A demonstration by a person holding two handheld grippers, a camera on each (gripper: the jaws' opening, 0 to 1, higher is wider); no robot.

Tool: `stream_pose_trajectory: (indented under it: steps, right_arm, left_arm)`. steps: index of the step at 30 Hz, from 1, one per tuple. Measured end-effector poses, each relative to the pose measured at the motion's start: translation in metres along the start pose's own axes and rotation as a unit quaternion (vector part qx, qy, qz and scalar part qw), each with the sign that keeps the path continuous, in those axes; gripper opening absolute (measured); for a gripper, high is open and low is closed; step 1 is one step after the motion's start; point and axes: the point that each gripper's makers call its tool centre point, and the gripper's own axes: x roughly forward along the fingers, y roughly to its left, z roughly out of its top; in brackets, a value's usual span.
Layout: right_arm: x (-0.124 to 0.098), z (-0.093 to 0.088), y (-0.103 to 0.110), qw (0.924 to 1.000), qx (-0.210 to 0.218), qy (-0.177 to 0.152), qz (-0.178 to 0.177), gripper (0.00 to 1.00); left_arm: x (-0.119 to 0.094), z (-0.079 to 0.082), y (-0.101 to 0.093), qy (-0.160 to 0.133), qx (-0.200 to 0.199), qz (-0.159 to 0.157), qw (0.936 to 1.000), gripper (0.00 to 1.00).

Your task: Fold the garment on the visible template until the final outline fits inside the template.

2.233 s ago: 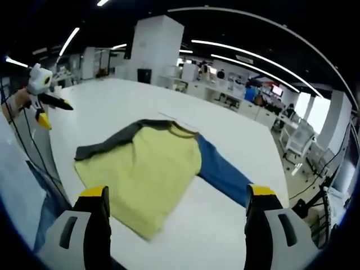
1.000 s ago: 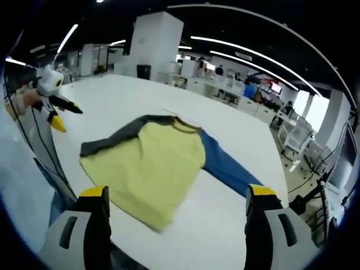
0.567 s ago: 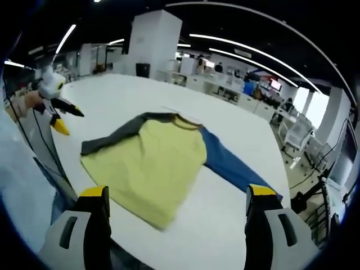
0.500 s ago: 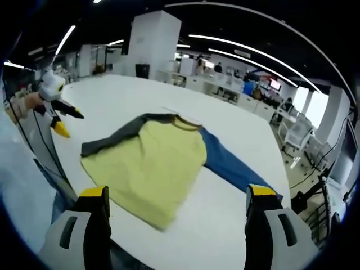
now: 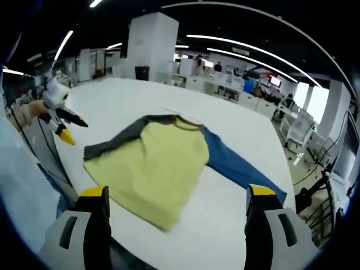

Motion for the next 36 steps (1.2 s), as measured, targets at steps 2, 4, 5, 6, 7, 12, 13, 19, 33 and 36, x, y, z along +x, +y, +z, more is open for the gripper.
stream_pose_trajectory:
  steps: [2,4,5,6,7,12,13,19,33,36]
  right_arm:
    - [0.0,-0.001,-0.001,1.0,-0.004,0.004,-0.002,1.0]
    - [0.0,-0.002,0.0,1.0,-0.004,0.005,0.001,1.0]
    - [0.0,-0.001,0.0,1.0,-0.004,0.004,0.002,1.0]
    - [0.0,0.0,0.001,1.0,-0.004,0.002,0.004,1.0]
    - [0.001,0.0,0.001,1.0,-0.001,0.002,0.006,1.0]
    - [0.001,-0.005,0.0,0.9999,-0.001,0.009,0.008,1.0]
    - [0.001,-0.004,0.0,0.9999,0.001,0.007,0.009,1.0]
    - [0.002,-0.004,0.002,0.9999,0.001,0.005,0.014,1.0]
    - [0.002,-0.005,0.001,0.9999,0.005,0.005,0.014,1.0]
    - [0.001,-0.005,0.0,0.9999,0.003,0.006,0.012,1.0]
  left_arm:
    - [0.0,0.0,0.0,-0.001,-0.001,0.002,1.0,0.86]
    - [0.001,-0.001,0.002,0.001,0.001,0.006,1.0,0.86]
    - [0.001,-0.001,0.002,0.001,-0.001,0.005,1.0,0.86]
    - [0.002,-0.002,0.003,0.003,-0.005,0.004,1.0,0.86]
    - [0.002,-0.003,0.003,0.005,-0.006,0.003,1.0,0.85]
    - [0.004,-0.006,0.005,0.007,-0.017,-0.002,0.9998,0.83]
    - [0.004,-0.006,0.005,0.007,-0.018,-0.003,0.9998,0.82]
    - [0.008,-0.01,0.011,0.014,-0.027,0.0,0.9995,0.81]
    - [0.016,-0.019,0.021,0.019,-0.054,0.009,0.9983,0.75]
    - [0.016,-0.019,0.023,0.018,-0.057,0.013,0.9982,0.74]
